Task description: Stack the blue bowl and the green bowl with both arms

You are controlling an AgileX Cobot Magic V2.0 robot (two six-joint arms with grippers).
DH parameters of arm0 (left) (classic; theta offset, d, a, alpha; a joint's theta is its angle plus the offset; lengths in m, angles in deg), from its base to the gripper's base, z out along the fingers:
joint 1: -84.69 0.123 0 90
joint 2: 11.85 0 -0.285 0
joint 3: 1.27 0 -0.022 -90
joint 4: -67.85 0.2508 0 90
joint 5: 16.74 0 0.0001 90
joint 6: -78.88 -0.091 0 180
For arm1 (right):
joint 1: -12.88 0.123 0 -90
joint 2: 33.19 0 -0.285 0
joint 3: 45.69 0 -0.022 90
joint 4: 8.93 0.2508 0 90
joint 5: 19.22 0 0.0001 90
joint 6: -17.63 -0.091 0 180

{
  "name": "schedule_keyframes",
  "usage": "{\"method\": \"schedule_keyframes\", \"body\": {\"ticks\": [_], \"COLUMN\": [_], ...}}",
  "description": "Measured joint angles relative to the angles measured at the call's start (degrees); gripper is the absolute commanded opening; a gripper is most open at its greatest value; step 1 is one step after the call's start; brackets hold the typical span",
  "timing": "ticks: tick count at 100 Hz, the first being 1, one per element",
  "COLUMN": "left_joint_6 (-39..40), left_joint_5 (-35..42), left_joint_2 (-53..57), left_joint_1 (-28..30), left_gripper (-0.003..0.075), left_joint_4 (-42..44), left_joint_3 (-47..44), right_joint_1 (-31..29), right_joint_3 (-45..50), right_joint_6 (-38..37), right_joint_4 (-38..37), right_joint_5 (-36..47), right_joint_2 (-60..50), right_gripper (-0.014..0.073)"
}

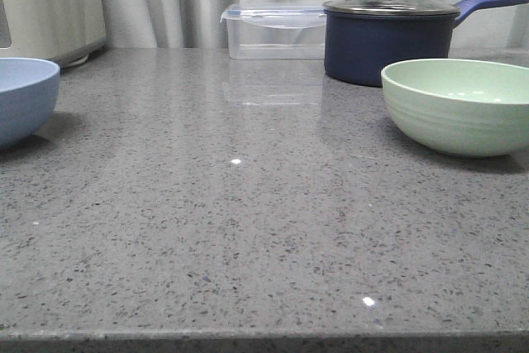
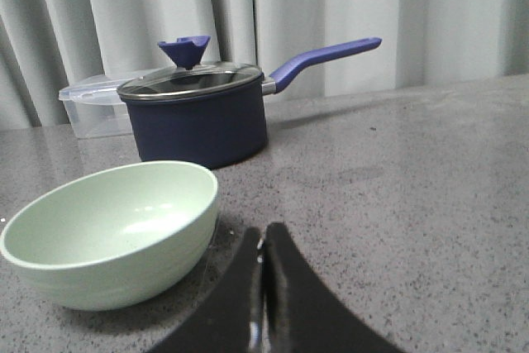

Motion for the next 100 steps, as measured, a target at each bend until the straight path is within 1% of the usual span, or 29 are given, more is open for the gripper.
{"method": "schedule_keyframes", "body": {"ticks": [6, 11, 20, 39, 50, 56, 65, 70, 73, 80, 89, 92, 94, 97, 100], "left_joint_6": [0.00, 0.00, 0.00, 0.00, 0.00, 0.00, 0.00, 0.00, 0.00, 0.00, 0.00, 0.00, 0.00, 0.00, 0.00], "left_joint_5": [-3.19, -5.69, -8.93, -11.26, -12.30, -14.09, -17.65, -19.41, -20.16, -21.21, -21.37, -21.46, -21.46, -21.57, -21.57], "left_joint_2": [0.00, 0.00, -1.34, -9.32, -14.59, -17.78, -22.25, -24.44, -25.56, -27.86, -29.71, -29.99, -30.11, -30.21, -30.34], "left_joint_1": [0.00, 0.00, 0.00, 0.00, 0.00, 0.00, 0.00, 0.00, 0.00, 0.00, 0.00, 0.00, 0.00, 0.00, 0.00], "left_gripper": [-0.0020, -0.0020, -0.0020, -0.0020, -0.0020, -0.0020, -0.0020, -0.0017, -0.0014, 0.0030, 0.0152, 0.0210, 0.0234, 0.0292, 0.0333], "left_joint_4": [-0.09, -0.09, -0.09, -0.09, -0.09, -0.09, -0.09, -0.09, -0.09, -0.09, -0.09, -0.09, -0.09, -0.09, -0.09], "left_joint_3": [1.24, 2.99, 7.27, 15.79, 20.77, 23.34, 27.31, 29.12, 30.01, 31.51, 32.26, 32.39, 32.39, 32.39, 32.39], "right_joint_1": [0.00, 0.00, 0.00, 0.00, 0.00, 0.00, 0.00, 0.00, 0.00, 0.00, 0.00, 0.00, 0.00, 0.00, 0.00], "right_joint_3": [-0.68, -1.87, -5.19, -13.81, -19.08, -21.39, -24.55, -25.83, -26.53, -27.45, -27.63, -27.69, -27.69, -27.69, -27.78], "right_joint_6": [-0.24, -0.31, -0.31, -0.38, -0.38, -0.38, -0.38, -0.38, -0.38, -0.38, -0.38, -0.38, -0.38, -0.38, -0.38], "right_joint_4": [0.24, 0.24, 0.33, 0.59, 0.61, 0.61, 0.61, 0.71, 0.71, 0.71, 0.71, 0.71, 0.71, 0.71, 0.71], "right_joint_5": [-2.62, -6.50, -12.13, -21.68, -25.73, -27.82, -30.09, -30.73, -31.02, -31.43, -31.57, -31.70, -31.70, -31.70, -31.70], "right_joint_2": [0.00, 0.00, 0.69, 8.34, 13.86, 17.13, 21.30, 23.07, 23.93, 25.57, 26.32, 26.45, 26.53, 26.53, 26.53], "right_gripper": [-0.0055, -0.0076, -0.0071, -0.0071, -0.0071, -0.0067, -0.0019, 0.0036, 0.0089, 0.0207, 0.0325, 0.0347, 0.0358, 0.0365, 0.0365]}}
